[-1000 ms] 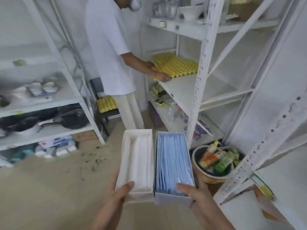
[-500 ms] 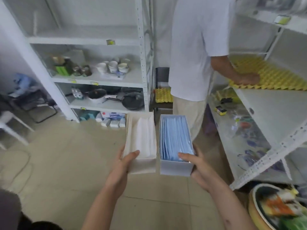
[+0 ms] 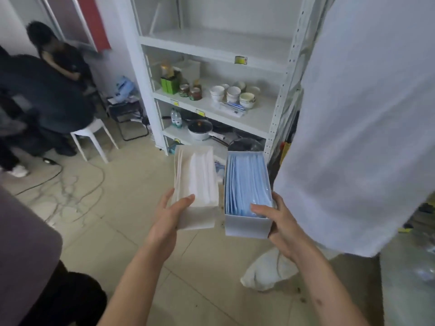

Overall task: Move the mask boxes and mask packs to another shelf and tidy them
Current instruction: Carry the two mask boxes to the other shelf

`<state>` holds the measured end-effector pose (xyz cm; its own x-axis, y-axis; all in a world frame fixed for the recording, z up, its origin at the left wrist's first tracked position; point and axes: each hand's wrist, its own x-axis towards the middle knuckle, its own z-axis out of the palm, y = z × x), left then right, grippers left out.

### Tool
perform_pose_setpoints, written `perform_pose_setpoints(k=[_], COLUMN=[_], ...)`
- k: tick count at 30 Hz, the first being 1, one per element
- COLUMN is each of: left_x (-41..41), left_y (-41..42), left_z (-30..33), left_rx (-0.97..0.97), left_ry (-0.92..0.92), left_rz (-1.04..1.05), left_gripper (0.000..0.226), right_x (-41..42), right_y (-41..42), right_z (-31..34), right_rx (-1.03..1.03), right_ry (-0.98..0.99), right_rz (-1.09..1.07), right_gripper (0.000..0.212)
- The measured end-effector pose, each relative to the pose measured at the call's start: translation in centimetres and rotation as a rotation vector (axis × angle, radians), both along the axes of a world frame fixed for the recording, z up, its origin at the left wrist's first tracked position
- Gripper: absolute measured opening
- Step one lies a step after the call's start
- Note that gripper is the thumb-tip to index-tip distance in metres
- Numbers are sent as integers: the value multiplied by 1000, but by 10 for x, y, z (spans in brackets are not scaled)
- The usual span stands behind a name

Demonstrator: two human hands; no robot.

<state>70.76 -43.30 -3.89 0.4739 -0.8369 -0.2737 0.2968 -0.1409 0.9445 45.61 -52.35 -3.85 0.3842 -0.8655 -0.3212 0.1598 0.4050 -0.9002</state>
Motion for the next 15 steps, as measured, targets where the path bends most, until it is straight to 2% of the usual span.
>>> perform_pose_setpoints(k=[3, 7, 15], left_x=[31, 78, 188], left_y=[-14, -33, -72], left_z=[-1, -8, -11], left_rx=[-7, 13, -3], left_ry=[8, 26, 40], left_rz=[75, 142, 207], left_gripper=[95, 102, 103], right_x=[42, 98, 221], right_y=[-28, -60, -118], right_z=[-3, -6, -9], right_rx=[1, -7, 29], right_ry=[-5, 7, 6], right_rz=[92, 169, 216], right_gripper=[87, 73, 81])
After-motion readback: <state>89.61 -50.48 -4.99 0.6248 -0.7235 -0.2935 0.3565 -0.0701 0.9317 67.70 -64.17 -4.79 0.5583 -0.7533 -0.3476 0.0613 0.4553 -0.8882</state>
